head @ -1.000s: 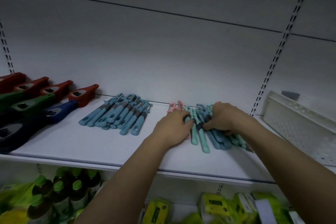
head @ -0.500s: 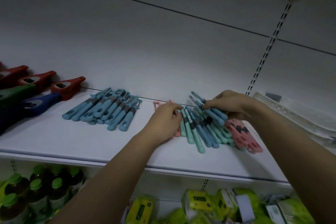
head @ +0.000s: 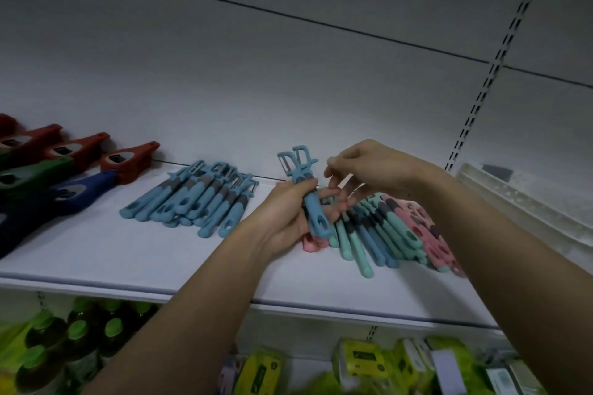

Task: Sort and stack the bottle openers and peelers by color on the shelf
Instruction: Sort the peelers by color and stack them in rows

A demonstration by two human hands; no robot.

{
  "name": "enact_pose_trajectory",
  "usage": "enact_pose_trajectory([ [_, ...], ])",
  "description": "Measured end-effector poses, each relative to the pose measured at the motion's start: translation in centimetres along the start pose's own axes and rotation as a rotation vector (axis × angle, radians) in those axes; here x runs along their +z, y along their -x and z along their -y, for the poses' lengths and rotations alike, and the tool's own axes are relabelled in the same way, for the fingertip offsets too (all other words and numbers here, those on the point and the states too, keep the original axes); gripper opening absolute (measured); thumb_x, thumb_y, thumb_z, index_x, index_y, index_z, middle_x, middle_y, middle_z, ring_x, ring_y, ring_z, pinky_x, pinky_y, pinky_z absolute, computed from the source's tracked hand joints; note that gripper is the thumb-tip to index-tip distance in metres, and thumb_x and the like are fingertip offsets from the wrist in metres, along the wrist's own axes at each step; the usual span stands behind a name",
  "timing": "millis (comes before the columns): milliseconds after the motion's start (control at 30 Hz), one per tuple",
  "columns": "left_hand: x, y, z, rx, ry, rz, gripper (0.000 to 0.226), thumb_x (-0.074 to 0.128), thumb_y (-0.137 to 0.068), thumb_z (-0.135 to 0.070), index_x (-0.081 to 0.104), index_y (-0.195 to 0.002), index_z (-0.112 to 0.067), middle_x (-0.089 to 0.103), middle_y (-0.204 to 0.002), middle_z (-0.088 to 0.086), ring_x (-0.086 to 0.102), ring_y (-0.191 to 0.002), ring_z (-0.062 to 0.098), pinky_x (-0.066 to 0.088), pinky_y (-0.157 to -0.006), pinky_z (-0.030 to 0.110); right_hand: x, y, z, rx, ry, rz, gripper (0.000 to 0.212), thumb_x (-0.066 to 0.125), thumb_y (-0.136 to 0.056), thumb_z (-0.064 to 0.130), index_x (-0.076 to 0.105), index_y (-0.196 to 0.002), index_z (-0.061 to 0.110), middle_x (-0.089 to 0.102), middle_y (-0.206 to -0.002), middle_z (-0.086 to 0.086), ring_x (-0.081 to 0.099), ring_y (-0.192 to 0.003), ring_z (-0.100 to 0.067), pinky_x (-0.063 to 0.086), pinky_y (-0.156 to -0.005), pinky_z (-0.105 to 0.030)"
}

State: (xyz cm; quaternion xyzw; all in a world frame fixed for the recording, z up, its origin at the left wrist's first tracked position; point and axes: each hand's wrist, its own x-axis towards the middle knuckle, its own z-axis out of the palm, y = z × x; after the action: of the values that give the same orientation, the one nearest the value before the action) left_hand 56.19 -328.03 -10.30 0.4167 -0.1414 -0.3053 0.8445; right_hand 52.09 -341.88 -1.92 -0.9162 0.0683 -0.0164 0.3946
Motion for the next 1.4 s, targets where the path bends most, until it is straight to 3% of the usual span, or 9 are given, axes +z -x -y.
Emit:
enact_pose_trajectory([
  [133, -0.3, -0.6, 0.2, -0.014, -0.098, -0.106, 0.025, 0.046, -0.104, -0.018, 0.055, -0.115, 0.003, 0.066, -0.066, 0.009, 0.058, -0.048, 0.016, 0.052, -0.046, 0.027, -1.0, -0.8, -1.9, 0.198, 0.443, -0.032, 0.024, 0.060, -0.094, 0.013, 0.067, -0.100, -0.010, 0.073, -0.088, -0.024, 0.069, -0.067, -0.030, 0.062, -0.074, -0.046],
  [267, -0.8, -0.9, 0.3, 0.052, -0.128, -0.210, 0.024, 0.047, -0.103, -0.018, 0.056, -0.083, -0.006, 0.049, -0.052, 0.004, 0.043, -0.037, 0.013, 0.035, -0.034, 0.018, 0.0, -0.8, -3.9, 0.361, 0.568, 0.047, 0.026, 0.070, -0.090, 0.023, 0.064, -0.090, -0.002, 0.072, -0.080, -0.014, 0.070, -0.063, -0.027, 0.063, -0.068, -0.039],
  [500, -0.7, -1.0, 0.7, 0.343, -0.341, -0.417, 0.011, 0.043, -0.101, -0.008, 0.054, -0.100, -0.007, 0.068, -0.090, 0.012, 0.066, -0.083, 0.026, 0.057, -0.081, 0.038, 0.7, -1.8, -3.8, 0.384, 0.605, 0.068, 0.029, 0.079, -0.078, 0.026, 0.060, -0.079, 0.003, 0.068, -0.067, -0.009, 0.066, -0.054, -0.022, 0.062, -0.075, -0.039],
  [700, -0.5, -0.7, 0.5, 0.432, -0.471, -0.497, 0.009, 0.042, -0.103, -0.015, 0.050, -0.107, -0.016, 0.067, -0.087, 0.001, 0.061, -0.073, 0.008, 0.045, -0.061, 0.023, 2.4, -1.4, -4.7, 0.280, 0.768, -0.073, 0.026, 0.059, -0.092, 0.027, 0.060, -0.103, 0.004, 0.066, -0.106, -0.012, 0.056, -0.082, -0.025, 0.046, -0.071, -0.028],
  [833, -0.7, -1.0, 0.8, 0.416, -0.582, -0.495, 0.010, 0.042, -0.102, -0.017, 0.051, -0.102, -0.021, 0.070, -0.090, -0.001, 0.066, -0.084, 0.015, 0.051, -0.073, 0.031, 1.7, -1.2, -4.9, 0.261, 0.670, -0.081, 0.038, 0.047, -0.099, 0.028, 0.055, -0.122, -0.002, 0.060, -0.125, -0.019, 0.058, -0.104, -0.030, 0.040, -0.078, -0.026],
  [967, -0.3, -1.1, 1.0, 0.375, -0.620, -0.373, 0.017, 0.043, -0.101, -0.014, 0.055, -0.109, -0.006, 0.068, -0.083, 0.002, 0.064, -0.076, 0.019, 0.053, -0.076, 0.035, -1.0, -0.9, -4.8, 0.250, 0.389, -0.114, 0.027, 0.043, -0.101, 0.027, 0.053, -0.097, 0.002, 0.060, -0.078, -0.012, 0.053, -0.060, -0.021, 0.042, -0.054, -0.025],
  [1100, 0.5, -1.2, 1.4, 0.283, -0.470, -0.198, 0.016, 0.044, -0.103, -0.012, 0.056, -0.105, -0.003, 0.069, -0.083, 0.014, 0.067, -0.083, 0.028, 0.055, -0.090, 0.041, -3.3, 0.5, -4.4, 0.186, 0.102, -0.119, 0.025, 0.044, -0.100, 0.025, 0.051, -0.087, 0.005, 0.056, -0.060, -0.010, 0.047, -0.048, -0.021, 0.039, -0.049, -0.026],
  [1267, 1.4, -1.2, 0.9, 0.469, -0.462, -0.365, 0.014, 0.041, -0.105, -0.014, 0.053, -0.112, -0.015, 0.060, -0.078, 0.003, 0.062, -0.065, 0.007, 0.052, -0.063, 0.018, -3.2, 1.5, -3.0, 0.087, -0.090, -0.133, 0.026, 0.044, -0.101, 0.025, 0.052, -0.086, 0.006, 0.052, -0.063, -0.013, 0.042, -0.046, -0.019, 0.032, -0.045, -0.023],
  [1400, 2.0, 0.3, 0.9, 0.335, -0.232, -0.219, 0.014, 0.043, -0.106, -0.021, 0.053, -0.107, -0.010, 0.065, -0.083, 0.013, 0.068, -0.076, 0.033, 0.057, -0.082, 0.056, -1.3, 1.8, -0.9, 0.020, -0.133, -0.118, 0.021, 0.044, -0.099, 0.020, 0.050, -0.084, 0.006, 0.048, -0.063, -0.013, 0.039, -0.046, -0.018, 0.030, -0.043, -0.022],
])
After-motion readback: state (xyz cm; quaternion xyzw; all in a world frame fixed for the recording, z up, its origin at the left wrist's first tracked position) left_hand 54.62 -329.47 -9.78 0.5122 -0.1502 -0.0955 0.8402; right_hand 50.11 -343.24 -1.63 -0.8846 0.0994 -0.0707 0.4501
